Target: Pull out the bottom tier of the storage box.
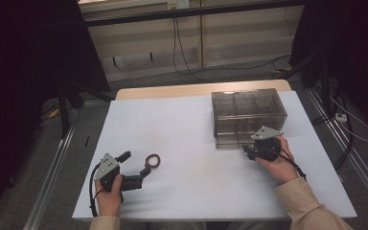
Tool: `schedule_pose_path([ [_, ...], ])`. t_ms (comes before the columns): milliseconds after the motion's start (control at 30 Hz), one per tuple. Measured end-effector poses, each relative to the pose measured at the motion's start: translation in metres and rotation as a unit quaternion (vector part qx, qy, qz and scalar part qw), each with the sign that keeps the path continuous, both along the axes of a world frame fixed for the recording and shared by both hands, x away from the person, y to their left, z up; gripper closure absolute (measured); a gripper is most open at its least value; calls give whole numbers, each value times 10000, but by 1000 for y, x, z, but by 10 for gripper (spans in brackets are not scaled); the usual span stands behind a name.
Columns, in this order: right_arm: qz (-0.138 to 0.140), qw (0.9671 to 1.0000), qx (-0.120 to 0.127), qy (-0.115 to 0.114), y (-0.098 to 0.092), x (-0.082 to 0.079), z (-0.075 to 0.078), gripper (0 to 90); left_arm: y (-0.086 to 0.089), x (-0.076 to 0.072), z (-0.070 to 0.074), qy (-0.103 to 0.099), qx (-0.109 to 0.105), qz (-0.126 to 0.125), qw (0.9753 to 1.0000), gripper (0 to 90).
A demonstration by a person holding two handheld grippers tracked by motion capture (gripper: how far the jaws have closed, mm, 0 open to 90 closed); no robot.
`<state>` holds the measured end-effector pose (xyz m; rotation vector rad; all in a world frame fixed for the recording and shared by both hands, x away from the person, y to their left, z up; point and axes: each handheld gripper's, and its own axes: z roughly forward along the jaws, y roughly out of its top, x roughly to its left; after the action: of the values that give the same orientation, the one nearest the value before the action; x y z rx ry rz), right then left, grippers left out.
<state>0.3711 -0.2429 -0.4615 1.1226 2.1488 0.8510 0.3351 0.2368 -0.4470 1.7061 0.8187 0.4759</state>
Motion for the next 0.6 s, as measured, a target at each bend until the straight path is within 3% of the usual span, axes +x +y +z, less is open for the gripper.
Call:
schedule_pose_path([
  [600,187,9998,-29,7,1,-5,3,513,0,0,0,-5,0,4,10000,20],
])
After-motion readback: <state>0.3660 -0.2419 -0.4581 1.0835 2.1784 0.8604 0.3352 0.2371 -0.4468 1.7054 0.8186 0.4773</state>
